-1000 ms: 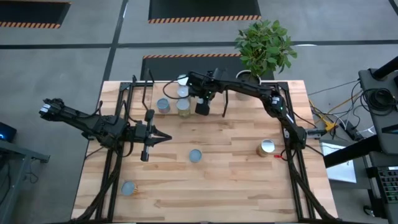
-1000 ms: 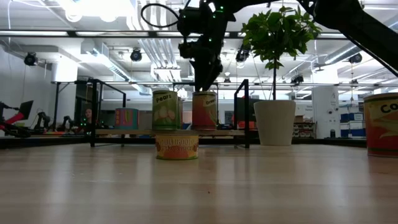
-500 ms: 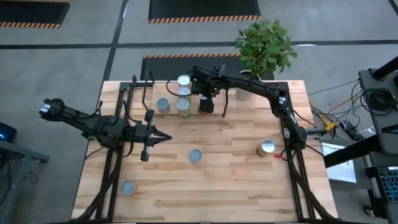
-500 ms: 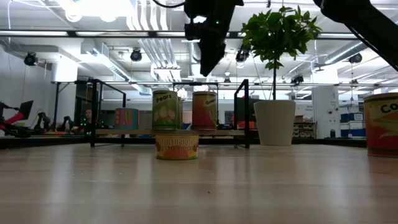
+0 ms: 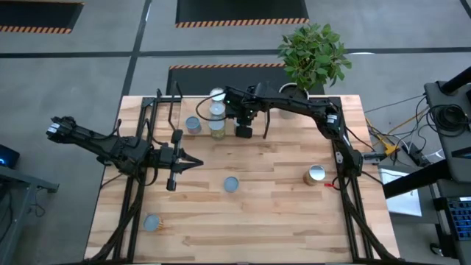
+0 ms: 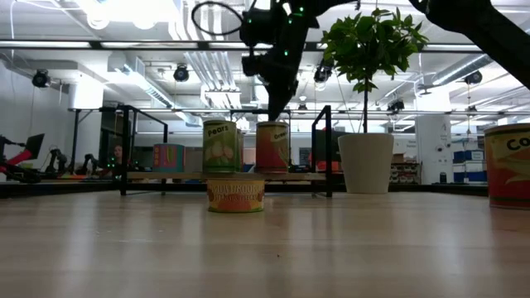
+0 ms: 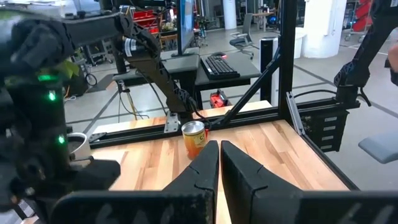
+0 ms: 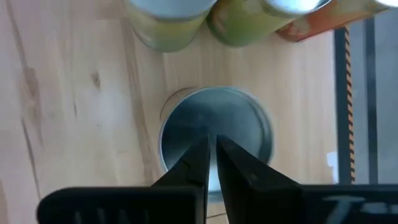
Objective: Pick and place cans onto a shelf
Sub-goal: Put the canned beans on the shelf, then put the canned corn on the shelf
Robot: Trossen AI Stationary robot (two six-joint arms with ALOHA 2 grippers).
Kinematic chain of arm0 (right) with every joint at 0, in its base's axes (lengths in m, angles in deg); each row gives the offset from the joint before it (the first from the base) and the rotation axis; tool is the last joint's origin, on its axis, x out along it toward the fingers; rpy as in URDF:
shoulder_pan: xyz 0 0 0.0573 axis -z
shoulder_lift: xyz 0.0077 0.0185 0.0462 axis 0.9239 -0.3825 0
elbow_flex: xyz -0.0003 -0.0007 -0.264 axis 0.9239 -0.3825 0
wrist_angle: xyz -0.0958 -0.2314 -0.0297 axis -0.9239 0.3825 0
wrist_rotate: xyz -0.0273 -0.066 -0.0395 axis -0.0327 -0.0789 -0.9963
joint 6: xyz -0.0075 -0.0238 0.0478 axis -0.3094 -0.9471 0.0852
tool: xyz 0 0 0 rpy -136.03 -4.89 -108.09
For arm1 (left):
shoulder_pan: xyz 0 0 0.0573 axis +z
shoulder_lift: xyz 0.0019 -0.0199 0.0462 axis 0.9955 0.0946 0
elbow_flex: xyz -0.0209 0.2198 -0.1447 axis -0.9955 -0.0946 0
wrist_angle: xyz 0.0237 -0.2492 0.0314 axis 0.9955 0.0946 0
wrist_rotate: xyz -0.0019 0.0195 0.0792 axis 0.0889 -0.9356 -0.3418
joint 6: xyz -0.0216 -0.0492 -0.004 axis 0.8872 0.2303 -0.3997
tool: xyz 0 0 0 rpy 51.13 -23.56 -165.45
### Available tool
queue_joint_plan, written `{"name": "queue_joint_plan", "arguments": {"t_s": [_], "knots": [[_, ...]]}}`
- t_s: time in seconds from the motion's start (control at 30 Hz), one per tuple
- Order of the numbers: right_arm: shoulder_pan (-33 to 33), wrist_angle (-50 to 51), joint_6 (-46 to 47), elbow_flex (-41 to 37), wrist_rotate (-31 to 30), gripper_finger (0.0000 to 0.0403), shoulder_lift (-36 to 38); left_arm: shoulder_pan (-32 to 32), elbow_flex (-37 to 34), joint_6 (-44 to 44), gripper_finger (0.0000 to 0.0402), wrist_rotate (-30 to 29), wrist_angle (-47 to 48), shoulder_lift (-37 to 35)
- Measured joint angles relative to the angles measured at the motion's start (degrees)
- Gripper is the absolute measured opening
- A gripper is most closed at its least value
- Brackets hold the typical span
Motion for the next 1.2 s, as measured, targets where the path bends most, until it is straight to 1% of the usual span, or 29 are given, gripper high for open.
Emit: {"name": "queue_joint_plan", "arguments": {"t_s": [0.17,0.3,0.33,0.57,0.97,1.03,1.13,1.2], "knots": [[-0.01,-4.46,-0.51,-3.73,-0.90,0.0018,0.19,-0.01,0.00,-0.01,0.0000,-0.02,0.00,0.00],[-0.02,-7.85,-1.09,-5.28,-6.22,0.0018,0.22,0.01,0.00,0.00,0.0000,-0.01,0.02,0.00],[0.13,-8.57,-1.40,-5.50,-6.78,0.0018,0.22,0.01,0.00,-0.01,0.0000,0.00,0.02,0.00],[1.37,-12.86,-1.75,-5.70,-6.61,0.0018,0.02,0.01,0.00,-0.01,0.0000,0.00,0.02,0.00],[2.29,-14.29,-1.60,-5.64,-6.69,0.0018,-0.04,0.01,0.00,0.00,0.0000,0.00,0.02,0.00],[2.08,-14.07,-1.58,-5.10,-7.99,0.0018,-0.04,0.01,0.00,0.01,0.0000,-0.02,0.02,0.00],[1.12,-13.48,-1.54,-4.21,-12.10,0.0018,0.71,0.01,0.00,0.01,0.0000,-0.01,0.02,0.00],[0.09,-12.79,-0.50,-3.54,-12.25,0.0017,2.58,0.01,0.00,0.01,0.0000,0.00,0.02,0.00]]}}
